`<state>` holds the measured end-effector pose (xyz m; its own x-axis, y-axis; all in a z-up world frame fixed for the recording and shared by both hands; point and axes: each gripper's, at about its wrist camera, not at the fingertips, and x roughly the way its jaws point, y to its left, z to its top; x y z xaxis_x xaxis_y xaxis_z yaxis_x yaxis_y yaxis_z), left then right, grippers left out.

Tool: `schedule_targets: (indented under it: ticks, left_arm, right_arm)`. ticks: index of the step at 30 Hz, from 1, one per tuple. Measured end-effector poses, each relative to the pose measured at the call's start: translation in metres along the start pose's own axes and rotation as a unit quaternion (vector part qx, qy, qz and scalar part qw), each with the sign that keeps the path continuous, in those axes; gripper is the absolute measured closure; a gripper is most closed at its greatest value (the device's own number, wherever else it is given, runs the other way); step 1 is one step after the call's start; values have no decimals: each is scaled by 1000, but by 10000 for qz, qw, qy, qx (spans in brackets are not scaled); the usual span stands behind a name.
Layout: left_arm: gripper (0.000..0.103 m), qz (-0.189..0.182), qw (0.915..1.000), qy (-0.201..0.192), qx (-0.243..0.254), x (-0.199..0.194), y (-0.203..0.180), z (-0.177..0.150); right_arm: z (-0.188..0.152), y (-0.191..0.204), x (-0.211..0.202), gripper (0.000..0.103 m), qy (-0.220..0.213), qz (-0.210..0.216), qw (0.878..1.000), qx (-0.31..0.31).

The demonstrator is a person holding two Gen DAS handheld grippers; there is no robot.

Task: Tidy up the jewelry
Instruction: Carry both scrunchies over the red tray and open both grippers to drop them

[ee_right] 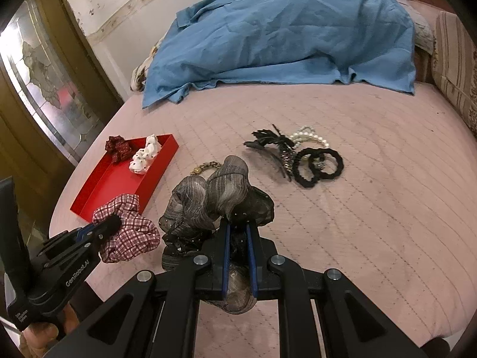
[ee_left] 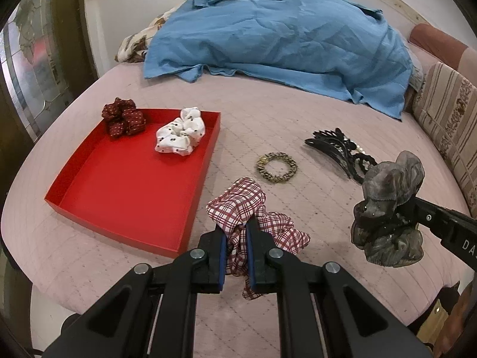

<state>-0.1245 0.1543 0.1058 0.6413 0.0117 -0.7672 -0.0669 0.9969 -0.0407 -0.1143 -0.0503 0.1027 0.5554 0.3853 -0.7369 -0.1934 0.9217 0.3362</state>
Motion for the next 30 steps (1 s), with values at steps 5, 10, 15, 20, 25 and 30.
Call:
schedule_targets:
  ticks: [5, 10, 15, 20, 25, 30]
  left_arm:
    - [92, 28, 9999, 32, -164, 4, 15, 1]
    - [92, 66, 9994, 32, -332, 6, 31, 2]
    - [92, 132, 9986, 41, -502, 10, 50, 2]
    - [92, 227, 9970, 49, -734, 12, 75, 2]
    - [92, 273, 9944, 70, -1019, 15, 101, 1]
    - [92, 240, 9914, 13, -1285, 13, 126, 4]
  right_arm:
    - [4, 14, 8, 91, 65, 33, 9999, -82]
    - [8, 31, 17, 91, 140, 52, 9996, -259]
    - [11, 51, 26, 91, 199, 89, 9988, -428]
    - [16, 71, 35, 91, 254, 139, 9976, -632]
    - [23, 91, 47, 91, 330, 246, 9961, -787]
    - [29, 109, 61, 91, 459, 382, 9944, -876]
